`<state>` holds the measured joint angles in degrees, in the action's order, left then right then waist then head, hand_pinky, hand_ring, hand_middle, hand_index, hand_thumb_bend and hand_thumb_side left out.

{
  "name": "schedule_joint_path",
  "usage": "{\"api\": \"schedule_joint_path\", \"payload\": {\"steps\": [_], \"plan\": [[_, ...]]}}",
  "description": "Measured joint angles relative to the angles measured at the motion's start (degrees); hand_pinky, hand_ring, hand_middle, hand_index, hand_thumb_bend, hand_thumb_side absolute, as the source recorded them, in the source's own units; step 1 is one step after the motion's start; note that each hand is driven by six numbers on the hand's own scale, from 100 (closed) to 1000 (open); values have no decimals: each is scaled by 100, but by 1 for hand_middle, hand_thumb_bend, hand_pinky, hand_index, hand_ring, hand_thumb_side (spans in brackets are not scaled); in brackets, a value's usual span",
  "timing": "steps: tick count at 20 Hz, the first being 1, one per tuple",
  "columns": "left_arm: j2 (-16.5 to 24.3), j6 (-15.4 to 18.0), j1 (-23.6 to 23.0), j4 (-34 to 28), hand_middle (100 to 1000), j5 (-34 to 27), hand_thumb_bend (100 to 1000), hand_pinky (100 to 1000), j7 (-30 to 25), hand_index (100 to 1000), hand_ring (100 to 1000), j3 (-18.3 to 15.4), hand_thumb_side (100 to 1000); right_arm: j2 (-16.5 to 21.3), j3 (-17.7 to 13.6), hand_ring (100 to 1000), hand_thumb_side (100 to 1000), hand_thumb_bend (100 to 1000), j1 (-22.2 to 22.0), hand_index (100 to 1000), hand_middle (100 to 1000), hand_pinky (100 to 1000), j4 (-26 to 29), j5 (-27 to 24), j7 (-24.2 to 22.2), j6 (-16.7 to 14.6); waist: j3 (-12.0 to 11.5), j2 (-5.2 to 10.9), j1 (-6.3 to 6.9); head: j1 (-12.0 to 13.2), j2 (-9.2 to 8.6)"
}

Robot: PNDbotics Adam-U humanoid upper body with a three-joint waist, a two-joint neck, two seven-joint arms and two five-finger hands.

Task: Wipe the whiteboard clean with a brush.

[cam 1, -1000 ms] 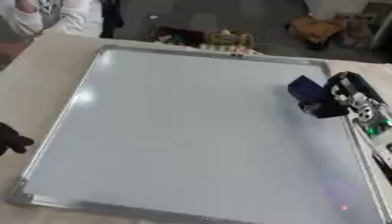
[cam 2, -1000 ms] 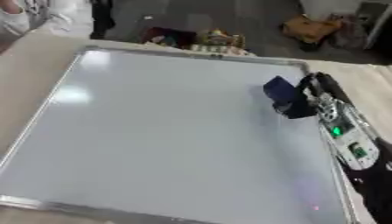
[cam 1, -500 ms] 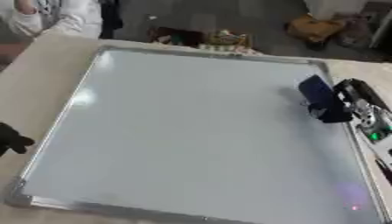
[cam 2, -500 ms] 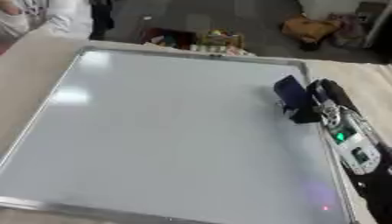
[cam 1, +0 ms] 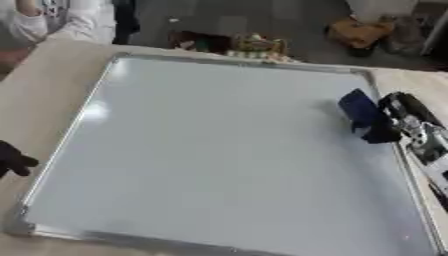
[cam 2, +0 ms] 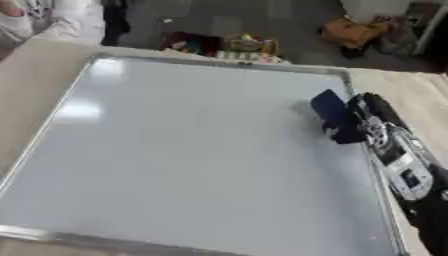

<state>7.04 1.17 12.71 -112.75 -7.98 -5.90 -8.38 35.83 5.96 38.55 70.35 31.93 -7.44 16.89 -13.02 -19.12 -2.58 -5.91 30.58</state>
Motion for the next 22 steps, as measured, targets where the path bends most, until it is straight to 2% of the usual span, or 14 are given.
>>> {"api": "schedule_joint_path", "payload": {"steps": [3,4,6,10,15,22], "plan": [[0,-2,0,0,439,0,100,555,-2,481,377,0,912,31,12,1000,100,289,34,290,300,776,0,115,-275,-146,-5,-1,-6,-7,0],[0,-3,0,0,439,0,100,555,-3,480,377,0,911,42,14,1000,143,235,48,302,312,777,0,145,-369,-193,-5,-1,-15,-8,-1],[0,-7,0,0,439,0,100,555,-7,480,377,0,909,45,43,1000,184,192,63,352,346,783,-1,211,-558,-265,-13,-17,-28,-8,-12],[0,-12,0,0,436,0,100,555,-13,478,375,0,907,55,54,1000,224,122,153,343,318,773,-35,427,-856,-354,-39,-19,-31,-24,-33],[0,-14,0,0,436,0,100,556,-14,477,374,0,908,57,48,1000,231,125,240,354,316,770,-135,682,-887,-344,-54,-33,-34,-38,-49],[-1,-16,0,1,436,1,100,557,-17,477,374,0,909,57,44,1000,254,128,278,366,329,769,-208,705,-794,-285,-58,-40,-34,-56,-51]]}}
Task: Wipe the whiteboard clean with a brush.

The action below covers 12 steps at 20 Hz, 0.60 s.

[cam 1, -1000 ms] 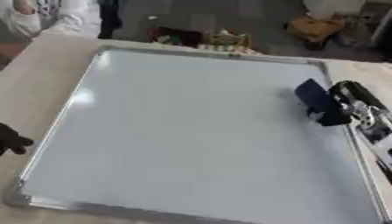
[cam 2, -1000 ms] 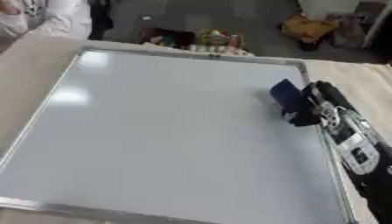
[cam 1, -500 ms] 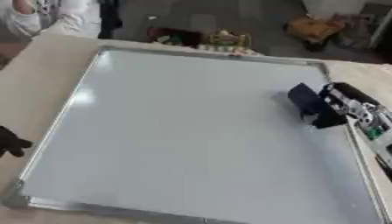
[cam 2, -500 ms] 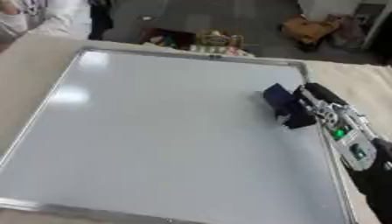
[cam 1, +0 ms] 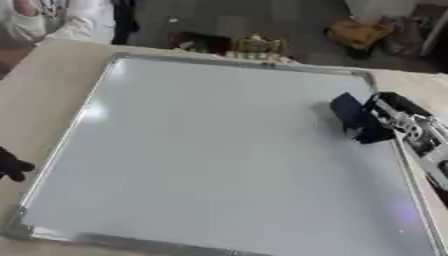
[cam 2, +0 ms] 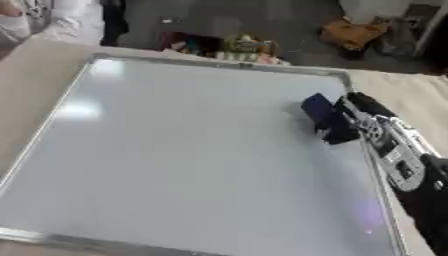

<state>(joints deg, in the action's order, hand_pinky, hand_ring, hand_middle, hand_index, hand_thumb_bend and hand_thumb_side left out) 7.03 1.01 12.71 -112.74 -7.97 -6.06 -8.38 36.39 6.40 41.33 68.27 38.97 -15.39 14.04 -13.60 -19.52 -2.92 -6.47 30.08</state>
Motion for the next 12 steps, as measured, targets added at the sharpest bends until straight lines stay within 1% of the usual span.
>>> {"api": "schedule_joint_path", "payload": {"steps": [3,5,7,8,12], "plan": [[0,0,0,0,435,0,100,557,-1,476,373,0,908,1,2,1000,268,118,0,383,358,778,-1,2,-15,-7,0,-1,-1,-2,0],[0,-3,0,0,435,0,100,557,-3,476,373,0,907,9,4,1000,274,101,3,403,396,794,-1,32,-84,-42,0,-1,-3,-5,0],[0,-8,0,0,436,0,100,557,-9,476,373,0,907,16,5,1000,282,100,8,422,433,804,-1,85,-192,-87,-1,-1,-4,-16,0],[0,-10,0,0,436,0,100,557,-11,476,373,0,907,17,5,1000,283,100,20,424,438,805,-1,115,-252,-110,-4,-1,-4,-20,0],[0,-19,0,1,436,0,100,558,-19,476,373,0,906,18,6,1000,306,107,75,458,519,825,0,229,-494,-213,-13,-2,-23,-35,0]]}}
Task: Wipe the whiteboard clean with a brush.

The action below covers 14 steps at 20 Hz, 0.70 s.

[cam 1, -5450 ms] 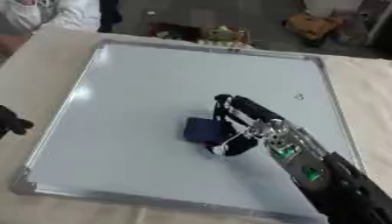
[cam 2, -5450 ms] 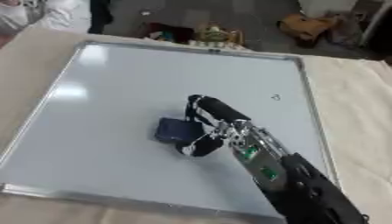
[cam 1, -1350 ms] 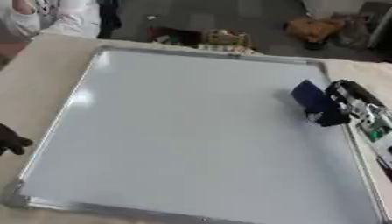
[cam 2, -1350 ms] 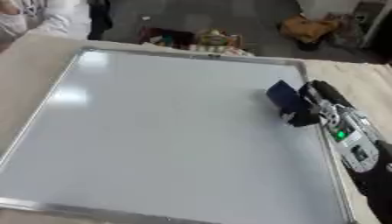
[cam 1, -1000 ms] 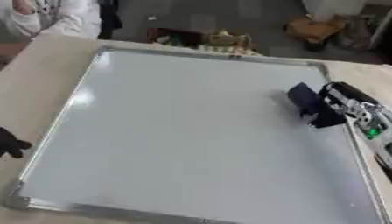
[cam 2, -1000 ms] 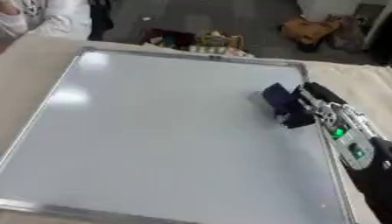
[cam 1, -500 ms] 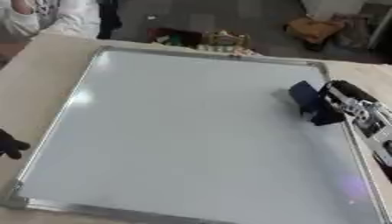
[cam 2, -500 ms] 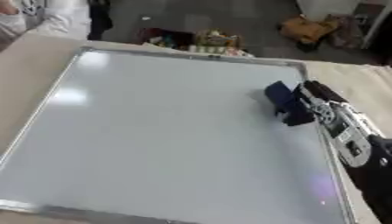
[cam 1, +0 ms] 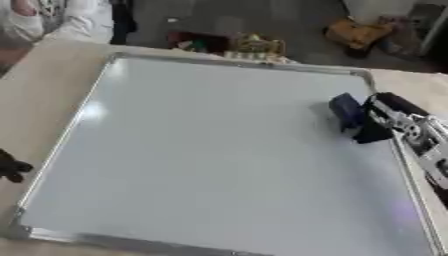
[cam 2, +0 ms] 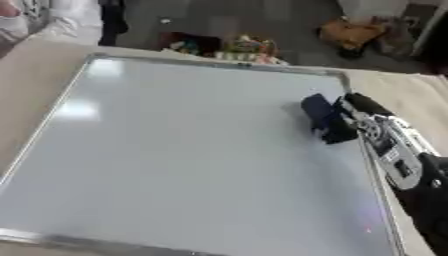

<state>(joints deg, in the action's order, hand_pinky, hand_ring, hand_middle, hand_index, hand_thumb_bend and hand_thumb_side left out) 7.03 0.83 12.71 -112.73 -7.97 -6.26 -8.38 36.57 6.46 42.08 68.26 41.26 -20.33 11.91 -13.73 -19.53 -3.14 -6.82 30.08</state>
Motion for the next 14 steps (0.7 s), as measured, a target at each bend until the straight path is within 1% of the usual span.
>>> {"api": "schedule_joint_path", "payload": {"steps": [1,2,3,4,5,6,7,8,9,10,11,14], "plan": [[0,-1,0,0,436,0,100,558,-1,476,373,0,905,0,0,1000,314,133,15,456,531,828,0,25,-59,-29,-2,-2,-8,-9,0],[0,-3,0,0,436,0,100,558,-3,476,373,0,905,1,0,1000,315,140,31,455,532,828,0,53,-120,-58,-3,-7,-12,-13,0],[0,-4,0,0,436,0,100,558,-4,476,372,0,900,1,0,1000,333,189,38,433,538,828,-1,75,-179,-89,-6,-10,-13,-18,0],[0,-4,0,0,436,0,100,558,-5,476,372,0,899,4,0,1000,335,192,50,429,539,825,-1,105,-227,-119,-7,-11,-13,-21,0],[0,-4,0,0,436,1,100,559,-6,476,372,0,894,9,0,1000,376,215,62,386,540,819,-3,137,-263,-152,-10,-14,-13,-27,0],[0,-4,0,0,436,3,100,558,-8,475,372,0,893,17,0,1000,381,214,76,379,540,818,-5,187,-286,-181,-16,-20,-14,-33,-1],[0,-2,0,0,436,6,100,559,-12,475,372,0,888,25,0,1000,399,218,81,325,527,810,-10,252,-293,-201,-24,-23,-15,-35,-1],[0,0,0,0,436,10,100,559,-16,475,371,0,887,37,5,1000,395,227,83,312,523,811,-27,318,-284,-226,-33,-23,-15,-36,-1],[0,0,0,0,436,14,100,559,-23,474,371,0,887,46,17,1000,378,254,91,266,520,813,-45,389,-266,-249,-36,-24,-16,-37,-2],[0,-2,0,0,436,16,100,559,-28,474,371,0,888,48,28,1000,372,262,113,254,520,814,-69,441,-249,-272,-37,-24,-16,-38,-3],[0,-3,0,0,436,17,100,559,-32,474,371,0,889,48,31,1000,351,280,132,213,521,817,-86,476,-242,-298,-40,-24,-16,-38,-4],[-1,-1,0,1,436,18,100,559,-35,472,371,0,892,48,31,1000,345,278,171,184,519,818,-123,516,-234,-336,-45,-24,-16,-41,-5]]}}
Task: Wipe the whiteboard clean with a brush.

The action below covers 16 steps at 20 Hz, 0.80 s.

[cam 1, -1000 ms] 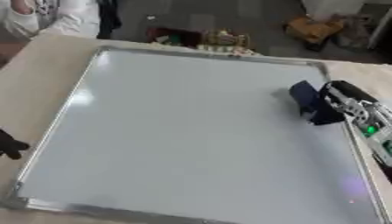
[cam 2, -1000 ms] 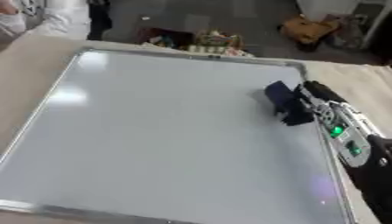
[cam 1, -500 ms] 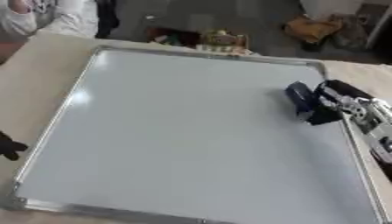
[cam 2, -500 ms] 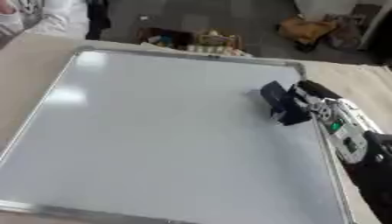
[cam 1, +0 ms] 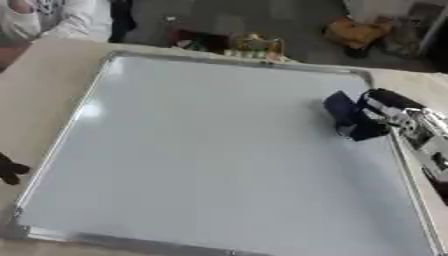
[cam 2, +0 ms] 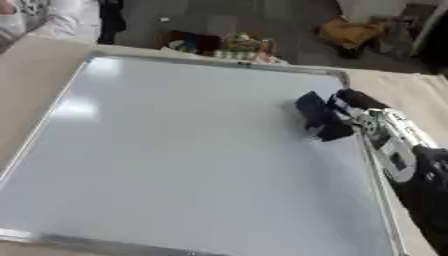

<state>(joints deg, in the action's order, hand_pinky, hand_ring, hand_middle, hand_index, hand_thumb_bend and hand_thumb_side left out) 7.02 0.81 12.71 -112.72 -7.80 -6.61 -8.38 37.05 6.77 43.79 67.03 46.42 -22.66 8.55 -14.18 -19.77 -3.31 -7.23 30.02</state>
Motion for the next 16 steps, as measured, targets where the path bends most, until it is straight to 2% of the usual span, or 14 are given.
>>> {"api": "schedule_joint_path", "payload": {"steps": [2,6,12,16], "plan": [[0,1,0,1,436,0,100,560,-3,471,370,0,894,0,0,1000,354,251,7,181,512,818,-21,11,13,-3,0,0,-2,-1,0],[0,-8,0,4,436,2,100,560,-13,471,370,0,894,0,0,1000,343,275,7,185,548,832,-28,47,63,20,1,-1,-13,-3,-1],[-1,-10,-1,23,436,7,100,561,-15,470,370,0,895,0,0,1000,284,384,30,181,620,855,-39,5,-39,5,-6,-3,-28,-3,-40],[-1,-17,-1,30,435,12,100,562,-22,467,369,0,895,0,-3,1000,263,487,57,173,675,862,-56,-74,-213,-51,-11,-10,-28,-3,-41]]}}
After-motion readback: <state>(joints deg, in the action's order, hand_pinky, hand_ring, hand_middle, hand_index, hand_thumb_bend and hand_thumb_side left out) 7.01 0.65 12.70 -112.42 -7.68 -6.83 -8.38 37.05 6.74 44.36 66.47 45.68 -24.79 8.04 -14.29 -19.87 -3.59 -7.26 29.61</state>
